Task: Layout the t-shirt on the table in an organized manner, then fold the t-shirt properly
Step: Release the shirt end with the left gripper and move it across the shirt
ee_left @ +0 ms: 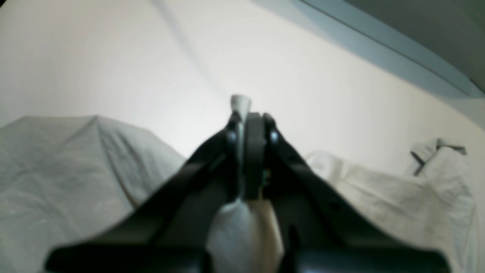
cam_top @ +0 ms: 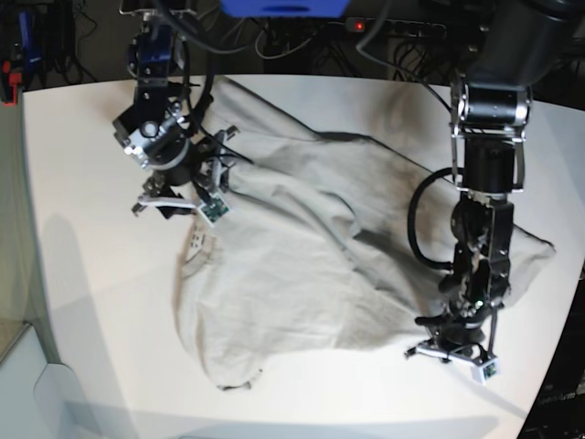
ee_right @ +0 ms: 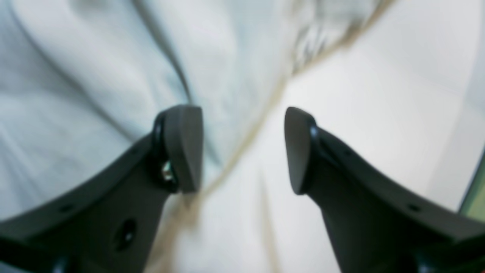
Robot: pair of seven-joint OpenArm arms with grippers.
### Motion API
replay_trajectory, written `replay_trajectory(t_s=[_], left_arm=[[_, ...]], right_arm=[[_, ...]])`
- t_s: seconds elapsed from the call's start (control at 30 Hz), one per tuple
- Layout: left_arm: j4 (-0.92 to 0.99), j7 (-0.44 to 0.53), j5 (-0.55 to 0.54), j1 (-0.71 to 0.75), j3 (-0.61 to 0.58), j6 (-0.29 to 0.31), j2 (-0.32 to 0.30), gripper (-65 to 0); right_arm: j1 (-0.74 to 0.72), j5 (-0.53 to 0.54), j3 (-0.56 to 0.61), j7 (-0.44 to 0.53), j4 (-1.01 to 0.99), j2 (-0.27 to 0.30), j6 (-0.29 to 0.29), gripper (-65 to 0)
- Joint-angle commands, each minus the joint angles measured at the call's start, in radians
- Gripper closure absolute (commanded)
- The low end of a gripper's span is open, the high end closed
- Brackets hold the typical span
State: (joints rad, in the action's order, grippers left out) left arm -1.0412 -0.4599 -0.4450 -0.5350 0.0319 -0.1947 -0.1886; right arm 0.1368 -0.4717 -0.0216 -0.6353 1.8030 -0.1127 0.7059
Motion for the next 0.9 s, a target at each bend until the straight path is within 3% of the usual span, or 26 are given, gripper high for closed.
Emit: replay_trajectory(t_s=[0.0,0.2,0.4,0.87], left_arm=[[-0.017,0.028,0.004,-0.037,0.004,-0.007,-0.009,-0.4],[-0.023,0.028,0.004,-0.035,0.007,-0.007,-0.035,-0.4],[-0.026,0.029,0.004,-0.041,0.009,-0.007,-0.065,-0.4],[-0.023,0.031,0.002,-0.104,0.010,-0.004,-0.114,-1.0]], right_arm=[[-0.001,0.008,0.021,0.012,0.011,-0.005,-0.008,-34.3],[0.031,0.008,0.051,0.016,-0.111,-0.005,-0.008,-32.9],[0.059,0.006,0.016,0.107,-0.182,0.018,-0.008,-27.4],[0.070,0.006,-0.084,0.239,-0.322,0.035,-0.008,-27.3]])
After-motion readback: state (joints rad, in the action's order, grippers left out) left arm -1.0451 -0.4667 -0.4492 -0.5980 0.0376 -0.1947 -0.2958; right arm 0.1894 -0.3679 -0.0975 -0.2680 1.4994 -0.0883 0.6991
